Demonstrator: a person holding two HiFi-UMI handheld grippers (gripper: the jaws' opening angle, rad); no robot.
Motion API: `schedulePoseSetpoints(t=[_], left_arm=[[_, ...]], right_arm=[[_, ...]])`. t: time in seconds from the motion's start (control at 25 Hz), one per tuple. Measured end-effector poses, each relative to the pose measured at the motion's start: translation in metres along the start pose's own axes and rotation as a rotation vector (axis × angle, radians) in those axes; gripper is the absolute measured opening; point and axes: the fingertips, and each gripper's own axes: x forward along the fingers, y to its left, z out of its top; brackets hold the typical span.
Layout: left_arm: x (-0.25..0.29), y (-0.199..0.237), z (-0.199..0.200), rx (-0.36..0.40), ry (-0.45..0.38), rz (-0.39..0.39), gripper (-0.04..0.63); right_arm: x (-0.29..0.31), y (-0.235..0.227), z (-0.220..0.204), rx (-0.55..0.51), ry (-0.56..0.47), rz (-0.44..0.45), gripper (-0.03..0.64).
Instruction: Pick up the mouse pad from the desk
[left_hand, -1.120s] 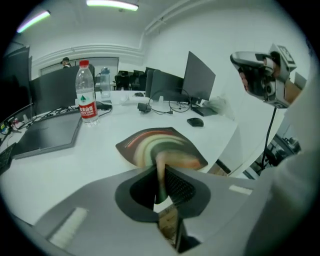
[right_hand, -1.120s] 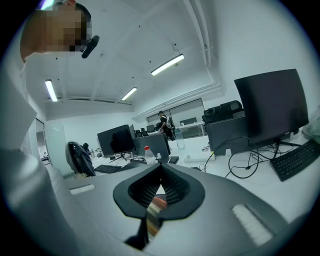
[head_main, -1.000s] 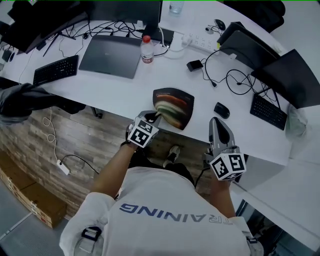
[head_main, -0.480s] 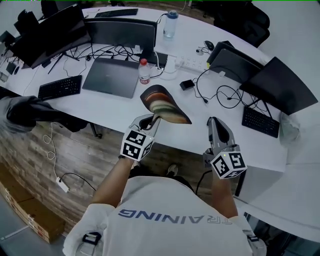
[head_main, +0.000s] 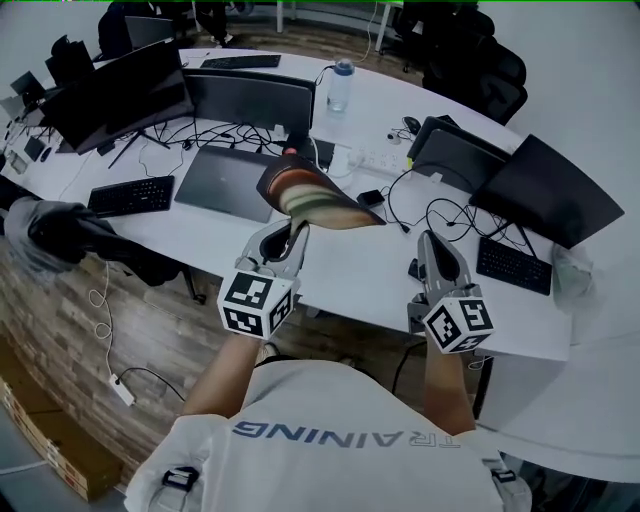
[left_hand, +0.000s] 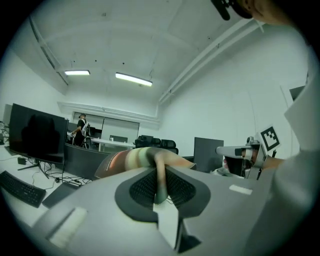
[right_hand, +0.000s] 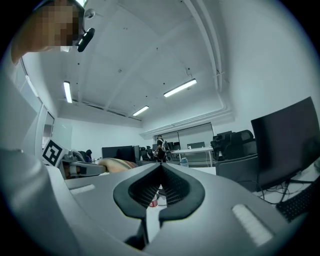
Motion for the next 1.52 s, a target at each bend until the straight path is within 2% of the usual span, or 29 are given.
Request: schedulePoseSetpoints(t=[0.24, 0.44, 0.64, 1.2, 1.52], left_arm=[[-0.02, 0.006, 0.049, 0.009, -0.107, 0.018, 0.031], [-0.027, 0.009, 0.065, 0.016, -0.156, 0.033, 0.031], [-0.028, 0.006, 0.062, 0.033, -0.145, 0.025, 0.032], [-0.032, 0.002, 0.058, 0.031, -0.134, 0.014, 0.032], [-0.031, -0.012, 0.056, 0.038, -0.129, -0.008, 0.032]], right_arm=[[0.002, 0.006, 0.021, -0.006, -0.043, 0.019, 0.014], [0.004, 0.013, 0.032, -0.016, -0.071, 0.039, 0.014], [0.004, 0.02, 0.035, -0.051, -0.082, 0.042, 0.012], [0.007, 0.036, 0.028, -0.053, -0.064, 0.091, 0.012], [-0.001, 0.031, 0.027, -0.048, -0.062, 0.082, 0.012]])
